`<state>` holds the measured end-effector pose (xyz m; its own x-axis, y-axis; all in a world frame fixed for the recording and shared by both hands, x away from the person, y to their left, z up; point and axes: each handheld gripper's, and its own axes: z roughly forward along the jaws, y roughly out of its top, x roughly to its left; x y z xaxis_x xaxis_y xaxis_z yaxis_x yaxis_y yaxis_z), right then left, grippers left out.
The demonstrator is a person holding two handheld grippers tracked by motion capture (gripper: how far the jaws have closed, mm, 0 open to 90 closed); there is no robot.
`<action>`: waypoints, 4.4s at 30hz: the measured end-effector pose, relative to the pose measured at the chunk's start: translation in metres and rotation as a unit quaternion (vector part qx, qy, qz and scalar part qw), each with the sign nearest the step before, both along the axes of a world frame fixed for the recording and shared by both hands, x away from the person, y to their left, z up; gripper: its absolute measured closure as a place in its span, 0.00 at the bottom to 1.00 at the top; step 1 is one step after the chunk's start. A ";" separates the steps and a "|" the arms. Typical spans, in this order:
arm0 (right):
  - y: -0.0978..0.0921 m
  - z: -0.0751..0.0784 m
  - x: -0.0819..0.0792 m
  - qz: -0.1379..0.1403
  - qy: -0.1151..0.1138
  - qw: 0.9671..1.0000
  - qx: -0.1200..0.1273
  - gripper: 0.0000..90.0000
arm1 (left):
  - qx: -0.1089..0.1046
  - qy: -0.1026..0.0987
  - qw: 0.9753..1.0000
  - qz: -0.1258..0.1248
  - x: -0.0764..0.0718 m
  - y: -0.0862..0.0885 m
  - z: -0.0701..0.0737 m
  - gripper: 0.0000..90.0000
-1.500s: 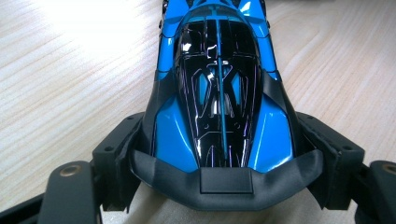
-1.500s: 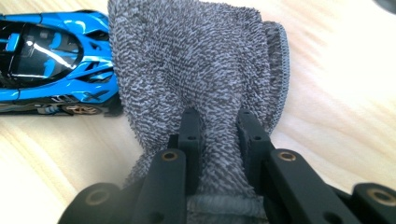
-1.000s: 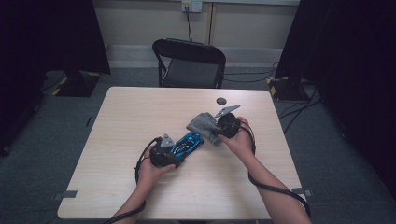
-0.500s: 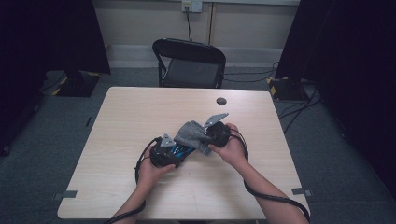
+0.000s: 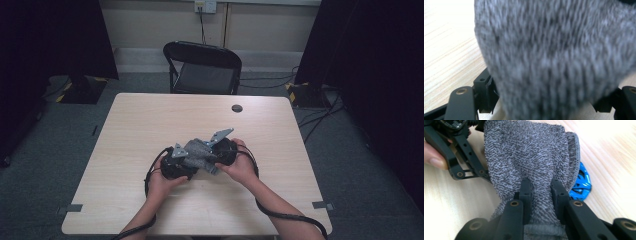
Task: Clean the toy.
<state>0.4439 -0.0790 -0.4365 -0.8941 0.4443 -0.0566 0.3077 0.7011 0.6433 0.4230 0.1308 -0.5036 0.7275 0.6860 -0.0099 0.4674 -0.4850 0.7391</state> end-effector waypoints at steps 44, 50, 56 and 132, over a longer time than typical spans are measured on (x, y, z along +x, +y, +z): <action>-0.017 -0.017 0.021 -0.034 0.017 0.999 -0.016 0.83 | -0.002 0.002 1.000 0.001 0.000 0.000 0.000 0.27; -0.020 -0.018 0.023 -0.043 0.018 0.999 -0.016 0.83 | -0.002 0.001 1.000 0.001 0.000 0.000 0.000 0.27; -0.025 -0.019 0.027 -0.054 0.022 0.998 -0.015 0.83 | -0.003 0.001 1.000 0.001 0.000 0.000 0.000 0.27; -0.086 -0.035 0.052 -0.167 0.026 0.986 -0.009 0.82 | -0.003 0.003 1.000 0.004 -0.001 0.000 0.000 0.27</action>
<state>0.4961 -0.1646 -0.4710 -0.7000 0.7137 -0.0246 0.5557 0.5660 0.6090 0.4222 0.1304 -0.5038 0.7222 0.6915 -0.0180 0.4754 -0.4772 0.7391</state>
